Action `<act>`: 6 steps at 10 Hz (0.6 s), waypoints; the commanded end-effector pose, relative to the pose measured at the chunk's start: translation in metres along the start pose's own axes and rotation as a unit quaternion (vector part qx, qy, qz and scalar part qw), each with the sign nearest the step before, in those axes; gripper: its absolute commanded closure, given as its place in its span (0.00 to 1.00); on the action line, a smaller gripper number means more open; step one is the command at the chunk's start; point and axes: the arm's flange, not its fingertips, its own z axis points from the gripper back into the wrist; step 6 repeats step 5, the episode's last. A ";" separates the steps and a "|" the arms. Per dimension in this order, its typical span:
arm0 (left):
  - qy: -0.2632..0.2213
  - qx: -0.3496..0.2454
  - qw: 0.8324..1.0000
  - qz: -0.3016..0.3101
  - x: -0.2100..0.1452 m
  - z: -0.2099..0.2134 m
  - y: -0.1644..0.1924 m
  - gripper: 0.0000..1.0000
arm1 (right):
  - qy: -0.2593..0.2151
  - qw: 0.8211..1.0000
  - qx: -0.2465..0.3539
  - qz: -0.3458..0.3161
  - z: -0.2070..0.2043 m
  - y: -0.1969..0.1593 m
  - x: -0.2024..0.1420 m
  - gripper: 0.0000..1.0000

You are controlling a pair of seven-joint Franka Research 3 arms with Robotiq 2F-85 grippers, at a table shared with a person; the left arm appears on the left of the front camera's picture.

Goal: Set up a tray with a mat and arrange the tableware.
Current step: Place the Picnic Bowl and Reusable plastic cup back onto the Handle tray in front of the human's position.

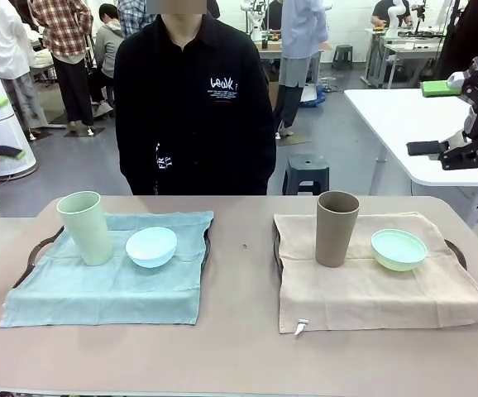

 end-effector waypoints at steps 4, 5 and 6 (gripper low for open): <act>0.000 0.000 1.000 0.000 0.000 0.000 0.000 0.00 | 0.008 1.000 -0.002 -0.008 0.003 0.006 -0.003 0.00; 0.000 0.000 1.000 0.000 0.000 0.000 0.000 0.00 | 0.008 1.000 -0.002 -0.008 0.003 0.006 -0.003 0.00; 0.000 0.000 1.000 0.000 0.000 0.000 0.000 0.00 | 0.008 1.000 -0.002 -0.008 0.003 0.006 -0.003 0.00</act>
